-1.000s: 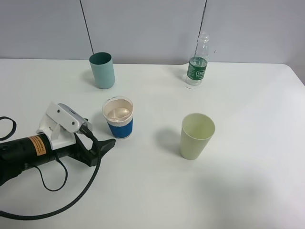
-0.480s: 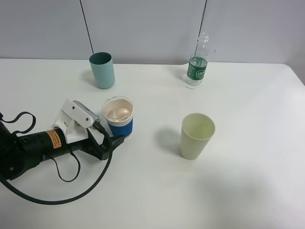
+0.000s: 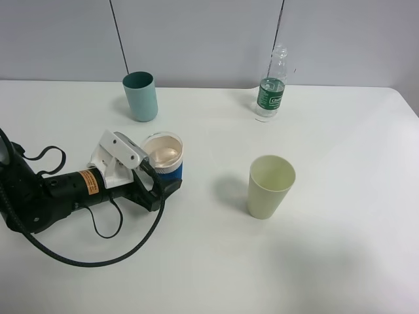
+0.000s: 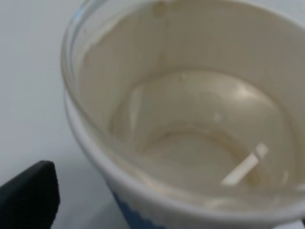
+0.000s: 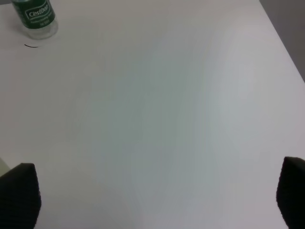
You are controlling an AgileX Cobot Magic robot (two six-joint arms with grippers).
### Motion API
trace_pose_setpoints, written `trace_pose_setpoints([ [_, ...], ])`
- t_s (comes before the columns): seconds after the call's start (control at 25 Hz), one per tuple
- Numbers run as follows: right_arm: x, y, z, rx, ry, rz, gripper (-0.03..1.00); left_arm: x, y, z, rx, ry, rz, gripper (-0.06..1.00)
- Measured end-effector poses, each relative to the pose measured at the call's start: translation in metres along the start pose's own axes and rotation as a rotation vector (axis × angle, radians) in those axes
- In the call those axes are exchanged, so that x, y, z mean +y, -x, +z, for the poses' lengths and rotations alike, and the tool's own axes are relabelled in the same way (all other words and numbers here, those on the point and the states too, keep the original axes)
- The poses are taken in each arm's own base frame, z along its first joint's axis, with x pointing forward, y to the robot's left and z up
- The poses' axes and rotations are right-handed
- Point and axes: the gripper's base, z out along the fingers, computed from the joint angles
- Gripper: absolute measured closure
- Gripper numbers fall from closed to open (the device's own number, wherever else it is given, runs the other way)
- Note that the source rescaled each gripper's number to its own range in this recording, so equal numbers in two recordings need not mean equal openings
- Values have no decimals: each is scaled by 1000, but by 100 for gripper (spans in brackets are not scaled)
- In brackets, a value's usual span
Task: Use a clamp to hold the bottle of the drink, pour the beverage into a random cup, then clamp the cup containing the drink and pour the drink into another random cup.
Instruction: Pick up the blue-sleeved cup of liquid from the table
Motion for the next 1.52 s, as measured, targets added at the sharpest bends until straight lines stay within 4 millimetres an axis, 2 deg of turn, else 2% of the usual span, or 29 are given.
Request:
trace_pose_setpoints([
  [0.28,0,0,0,0,0,0,-3,1,7,7,-32,-17,19,-6],
  [0.36,0,0,0,0,0,0,-3,1,7,7,-33,-24,22,-2],
  [0.44,0,0,0,0,0,0,-3,0,7,7,-32,-32,25,13],
  [0.48,0,0,0,0,0,0,-3,0,7,7,-32,-36,27,29],
  [0.6,0,0,0,0,0,0,-3,-1,7,7,-35,-46,31,92],
  [0.64,0,0,0,0,0,0,-3,-1,7,7,-35,-46,31,94],
  [1.32,0,0,0,0,0,0,-3,-1,8,7,-38,-47,32,93],
  [1.52,0,0,0,0,0,0,-3,0,21,4,-70,-26,23,93],
])
